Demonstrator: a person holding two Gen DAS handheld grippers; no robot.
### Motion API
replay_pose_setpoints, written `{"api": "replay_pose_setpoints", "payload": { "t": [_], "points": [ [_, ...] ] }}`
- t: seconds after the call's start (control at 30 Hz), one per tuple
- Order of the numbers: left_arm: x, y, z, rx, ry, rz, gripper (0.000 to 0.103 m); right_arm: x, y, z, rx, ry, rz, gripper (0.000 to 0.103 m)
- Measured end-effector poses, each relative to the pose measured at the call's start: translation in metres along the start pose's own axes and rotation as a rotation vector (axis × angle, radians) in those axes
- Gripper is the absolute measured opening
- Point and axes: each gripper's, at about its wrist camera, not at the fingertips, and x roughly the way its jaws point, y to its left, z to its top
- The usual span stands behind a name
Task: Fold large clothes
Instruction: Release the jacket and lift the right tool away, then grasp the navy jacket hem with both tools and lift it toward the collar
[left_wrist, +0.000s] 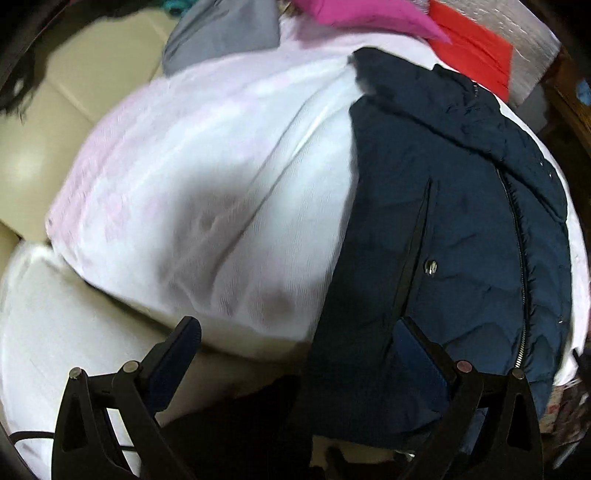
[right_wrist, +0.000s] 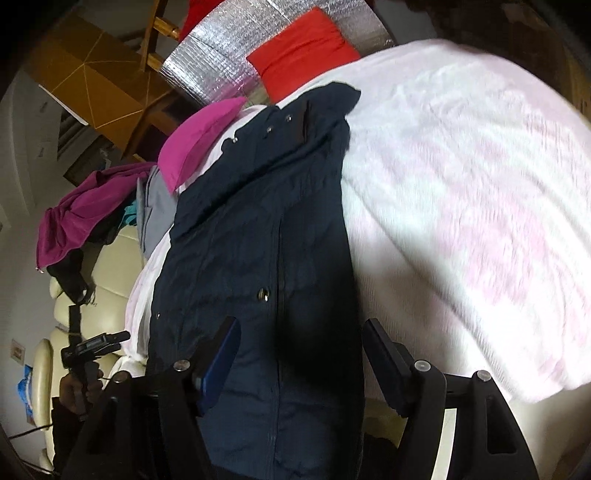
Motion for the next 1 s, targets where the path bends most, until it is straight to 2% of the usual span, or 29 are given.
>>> {"api": "replay_pose_setpoints", "payload": {
  "t": [0.13, 0.2, 0.27, 0.33, 0.37, 0.4, 0.43, 0.57, 0.67, 0.7, 0.73, 0.77, 0.8, 0.83, 0.97, 1.0],
  "points": [
    [0.014, 0.007, -0.010, -0.063, 0.078, -0.054, 0.103, 0.003, -0.007, -0.017, 0.032, 0.029, 0.054, 0.073],
    [0.018, 0.005, -0.015, -0.060, 0.084, -0.073, 0.103, 0.005, -0.011, -0.025, 0.052, 0.047, 0.068, 0.073],
    [0.024, -0.001, -0.020, -0.034, 0.086, -0.098, 0.097, 0.005, -0.016, -0.031, 0.076, 0.053, 0.086, 0.073],
    [0.033, -0.005, -0.024, -0.020, 0.107, -0.099, 0.076, 0.005, -0.020, -0.036, 0.106, 0.055, 0.103, 0.073],
    [0.036, -0.006, -0.025, -0.018, 0.113, -0.100, 0.069, 0.005, -0.022, -0.037, 0.114, 0.050, 0.103, 0.073],
    [0.039, -0.007, -0.026, -0.016, 0.117, -0.104, 0.056, 0.005, -0.023, -0.038, 0.120, 0.042, 0.100, 0.073],
    [0.042, -0.007, -0.028, -0.013, 0.121, -0.123, 0.052, 0.007, -0.026, -0.039, 0.128, 0.038, 0.091, 0.073],
    [0.049, -0.013, -0.030, 0.020, 0.135, -0.151, 0.054, 0.016, -0.032, -0.041, 0.155, 0.047, 0.084, 0.073],
    [0.054, -0.014, -0.031, 0.016, 0.154, -0.177, 0.054, 0.036, -0.033, -0.048, 0.177, 0.125, 0.101, 0.071],
    [0.054, -0.015, -0.031, 0.014, 0.156, -0.184, 0.053, 0.044, -0.028, -0.052, 0.173, 0.157, 0.124, 0.067],
    [0.054, -0.016, -0.030, 0.013, 0.156, -0.193, 0.053, 0.046, -0.023, -0.054, 0.156, 0.164, 0.123, 0.051],
    [0.052, -0.017, -0.030, 0.017, 0.147, -0.205, 0.050, 0.047, -0.017, -0.055, 0.130, 0.161, 0.114, 0.040],
    [0.051, -0.017, -0.030, 0.022, 0.141, -0.213, 0.040, 0.046, -0.010, -0.055, 0.103, 0.156, 0.105, 0.039],
    [0.049, -0.018, -0.031, 0.028, 0.135, -0.219, 0.035, 0.044, -0.004, -0.053, 0.079, 0.151, 0.110, 0.038],
    [0.051, -0.015, -0.031, -0.006, 0.142, -0.233, 0.035, 0.044, 0.000, -0.050, 0.066, 0.155, 0.107, 0.040],
    [0.051, -0.009, -0.033, -0.015, 0.149, -0.231, 0.041, 0.047, -0.002, -0.051, 0.081, 0.166, 0.096, 0.040]
  ]
}}
